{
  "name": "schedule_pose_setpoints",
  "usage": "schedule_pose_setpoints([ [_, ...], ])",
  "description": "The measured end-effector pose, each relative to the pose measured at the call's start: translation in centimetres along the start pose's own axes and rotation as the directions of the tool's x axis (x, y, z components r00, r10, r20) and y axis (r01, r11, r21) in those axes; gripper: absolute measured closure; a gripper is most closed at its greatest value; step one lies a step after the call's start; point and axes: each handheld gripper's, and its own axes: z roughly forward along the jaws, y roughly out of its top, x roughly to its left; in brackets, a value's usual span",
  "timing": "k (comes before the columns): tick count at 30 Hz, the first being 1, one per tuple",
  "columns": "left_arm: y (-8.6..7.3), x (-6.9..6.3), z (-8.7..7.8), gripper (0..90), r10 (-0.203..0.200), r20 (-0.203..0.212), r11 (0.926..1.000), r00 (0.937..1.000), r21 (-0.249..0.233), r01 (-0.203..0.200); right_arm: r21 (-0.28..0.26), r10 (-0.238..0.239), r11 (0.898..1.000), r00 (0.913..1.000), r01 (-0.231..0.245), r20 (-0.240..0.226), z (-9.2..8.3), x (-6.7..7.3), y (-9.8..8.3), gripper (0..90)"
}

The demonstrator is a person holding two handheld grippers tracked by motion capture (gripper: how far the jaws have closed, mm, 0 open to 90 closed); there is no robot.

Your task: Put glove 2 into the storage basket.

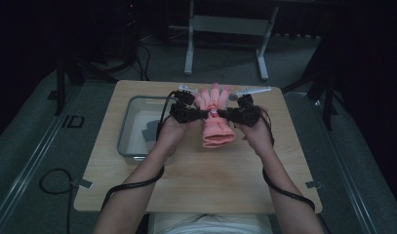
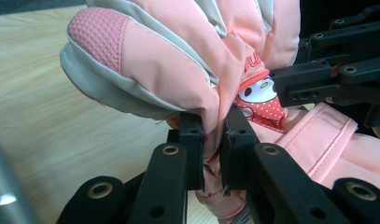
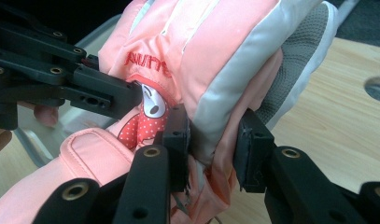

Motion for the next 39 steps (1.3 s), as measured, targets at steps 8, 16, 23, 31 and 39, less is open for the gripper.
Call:
schedule_pose_setpoints([
  [8,-0.4,1.7,-2.8,80.7,-0.031,-0.037,0.9993,0.9988,-0.022,0.031,0.002,-0.037,0.999,0.9991,0.037,-0.019,1.4,2.1,1.8,69.4],
  [16,-1.2,3.4,-5.5,80.8,-0.051,-0.071,0.9983,0.9961,-0.029,0.05,0.012,-0.065,0.998,0.9956,0.066,-0.068,3.6,4.5,3.4,69.4],
  [23,-2.2,5.2,-7.8,80.8,-0.079,-0.107,0.9963,0.9911,-0.044,0.074,0.023,-0.093,0.995,0.9912,0.096,-0.094,5.5,6.7,4.6,69.4],
  [31,-3.6,7.6,-10.3,80.7,-0.123,-0.159,0.9919,0.9796,-0.052,0.116,0.041,-0.12,0.991,0.9839,0.126,-0.132,8.4,9.4,6.0,69.4],
  [39,-5.3,10.1,-11.2,80.7,-0.159,-0.197,0.9872,0.9674,-0.039,0.154,0.078,-0.12,0.988,0.978,0.135,-0.171,11.9,11.1,6.2,69.4],
])
